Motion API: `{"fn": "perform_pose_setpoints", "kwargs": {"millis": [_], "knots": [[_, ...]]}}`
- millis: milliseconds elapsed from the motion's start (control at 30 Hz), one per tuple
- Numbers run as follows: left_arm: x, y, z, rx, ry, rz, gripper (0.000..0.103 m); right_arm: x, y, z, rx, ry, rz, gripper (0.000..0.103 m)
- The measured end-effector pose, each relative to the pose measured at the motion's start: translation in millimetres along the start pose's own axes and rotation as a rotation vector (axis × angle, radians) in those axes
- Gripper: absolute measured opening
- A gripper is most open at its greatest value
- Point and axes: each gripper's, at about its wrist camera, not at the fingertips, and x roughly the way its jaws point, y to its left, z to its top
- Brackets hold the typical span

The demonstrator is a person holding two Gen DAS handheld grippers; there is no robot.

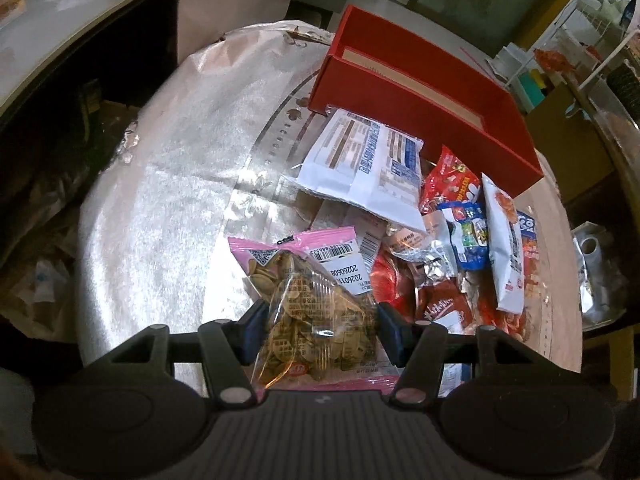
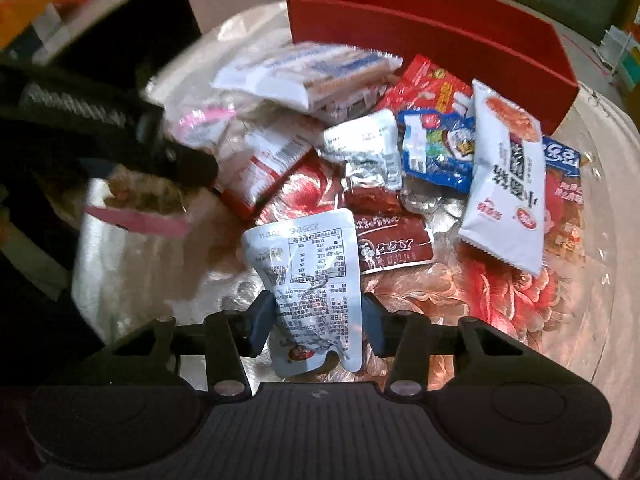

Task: Organize snacks
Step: 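Carry the seed bag and silver sachet over the red box with both grippers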

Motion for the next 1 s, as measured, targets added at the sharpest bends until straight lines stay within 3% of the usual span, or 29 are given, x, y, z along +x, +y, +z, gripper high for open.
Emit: {"fn": "perform_pose_setpoints", "kwargs": {"millis": [300,433,600,800,1000], "knots": [[-17,-18,-13,-0.004,-0.017,0.010,0.051,-47,-34,-8,0.113,-0.097,0.045,0.055],[-33,-40,-11,0.085,-0.103,-0.012,0.051,-66,-42,2,0.150,-0.173,0.069,0.055],[-29,-54,22,0.079,-0.144,-0.070,0.051,-65,-54,21,0.201,-0.223,0.080,0.055],[-16,-73,66,0.096,-0.234,-0.051,0.051,-57,-76,57,0.247,-0.268,0.062,0.055],[13,-81,98,0.080,-0.220,-0.041,0.051,-46,-100,95,0.273,-0.309,0.039,0.055]]}}
